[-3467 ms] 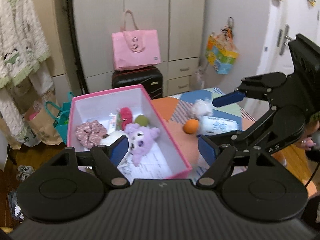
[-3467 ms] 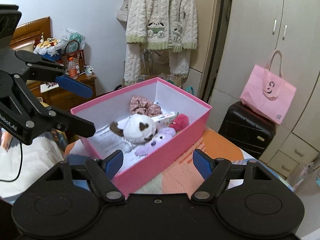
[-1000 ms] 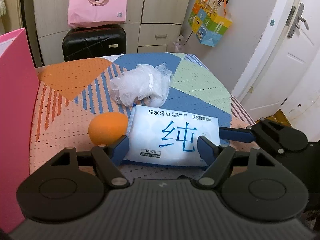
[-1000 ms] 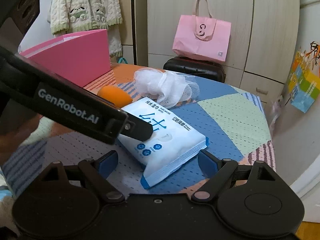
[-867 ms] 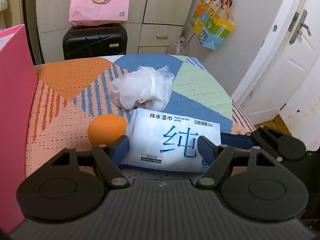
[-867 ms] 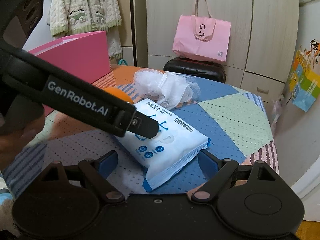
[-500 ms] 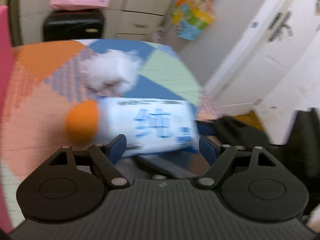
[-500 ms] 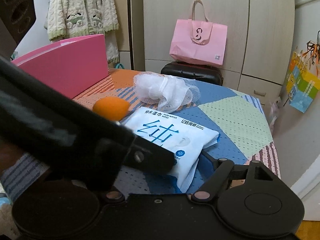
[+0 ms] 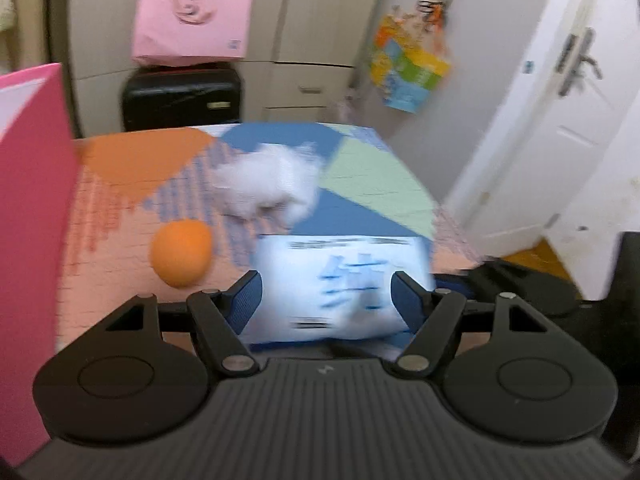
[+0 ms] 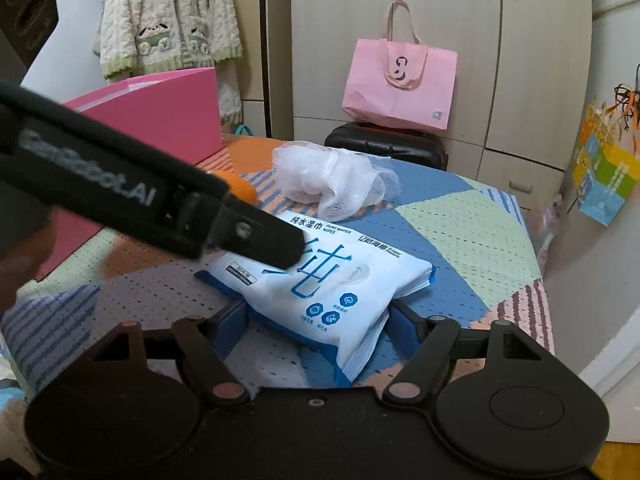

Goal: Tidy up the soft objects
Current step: 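Close the left gripper on the white wipes packet, then lift the wipes packet off the bed with the left gripper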

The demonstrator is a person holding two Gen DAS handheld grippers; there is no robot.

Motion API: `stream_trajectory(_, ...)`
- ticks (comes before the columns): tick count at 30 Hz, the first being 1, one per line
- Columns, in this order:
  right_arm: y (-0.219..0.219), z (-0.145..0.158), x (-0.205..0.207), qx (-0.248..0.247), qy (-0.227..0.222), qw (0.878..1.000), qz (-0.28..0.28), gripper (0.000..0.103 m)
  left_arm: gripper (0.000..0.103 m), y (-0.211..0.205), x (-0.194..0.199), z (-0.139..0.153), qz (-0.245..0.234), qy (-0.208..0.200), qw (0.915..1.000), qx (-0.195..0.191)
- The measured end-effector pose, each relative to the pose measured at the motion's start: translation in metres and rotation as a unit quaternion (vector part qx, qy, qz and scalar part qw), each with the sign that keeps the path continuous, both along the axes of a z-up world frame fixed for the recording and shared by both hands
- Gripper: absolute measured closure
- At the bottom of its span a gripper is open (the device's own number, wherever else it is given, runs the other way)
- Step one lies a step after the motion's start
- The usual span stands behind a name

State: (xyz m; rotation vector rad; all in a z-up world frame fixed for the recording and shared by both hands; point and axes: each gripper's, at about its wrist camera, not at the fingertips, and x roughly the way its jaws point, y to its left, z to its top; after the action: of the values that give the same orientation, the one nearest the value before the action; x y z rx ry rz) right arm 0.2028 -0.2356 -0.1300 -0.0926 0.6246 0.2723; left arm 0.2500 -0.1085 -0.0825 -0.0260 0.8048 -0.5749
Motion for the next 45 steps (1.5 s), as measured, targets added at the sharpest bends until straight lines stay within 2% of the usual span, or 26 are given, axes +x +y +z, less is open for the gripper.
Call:
stream_trajectory(5, 0.001, -0.001, 0.002, -0.015, -0.001, 1.000, -0.001, 0.017, 0.031, -0.001, 0.016, -0.018, -0.002, 0.038, 0.9992, 0.011)
stream_trajectory(8, 0.007, -0.001, 0.002, -0.038, -0.010, 0.999, 0.002, 0.013, 0.027, -0.007, 0.014, -0.023, -0.007, 0.025, 0.9996, 0.011)
stream_trajectory(11, 0.008, -0.001, 0.000, -0.042, -0.015, 0.999, 0.004, 0.013, 0.025, -0.010, 0.014, -0.026, -0.013, 0.028, 0.9995, -0.001)
stream_trajectory(13, 0.012, 0.000, -0.001, -0.030, -0.014, 0.999, 0.009, 0.022, 0.025, -0.012, 0.011, -0.026, -0.027, 0.032, 0.9991, -0.005)
stream_trajectory(17, 0.012, -0.003, -0.007, -0.014, -0.016, 1.000, 0.004, 0.023, 0.028, -0.011, 0.003, -0.025, -0.022, 0.039, 0.9989, -0.015)
stream_trajectory(24, 0.016, -0.004, -0.011, 0.008, -0.016, 1.000, -0.016, 0.022, 0.028, -0.014, -0.008, -0.022, -0.018, 0.032, 0.9993, 0.002)
stream_trajectory(29, 0.023, -0.004, -0.018, 0.009, -0.015, 1.000, -0.013, 0.013, 0.028, -0.015, -0.020, -0.016, -0.013, 0.036, 0.9992, 0.014)
stream_trajectory(35, 0.021, 0.003, -0.031, 0.042, -0.002, 0.999, 0.000, 0.011, 0.028, 0.000, -0.037, -0.006, -0.016, 0.039, 0.9991, 0.004)
stream_trajectory(42, 0.040, 0.015, -0.053, 0.028, 0.009, 0.999, 0.020, 0.011, 0.028, 0.012, -0.062, 0.006, -0.014, 0.050, 0.9984, 0.021)
stream_trajectory(45, 0.048, 0.022, -0.064, 0.018, 0.010, 0.999, 0.031, 0.011, 0.028, 0.021, -0.073, 0.011, -0.015, 0.052, 0.9984, 0.017)
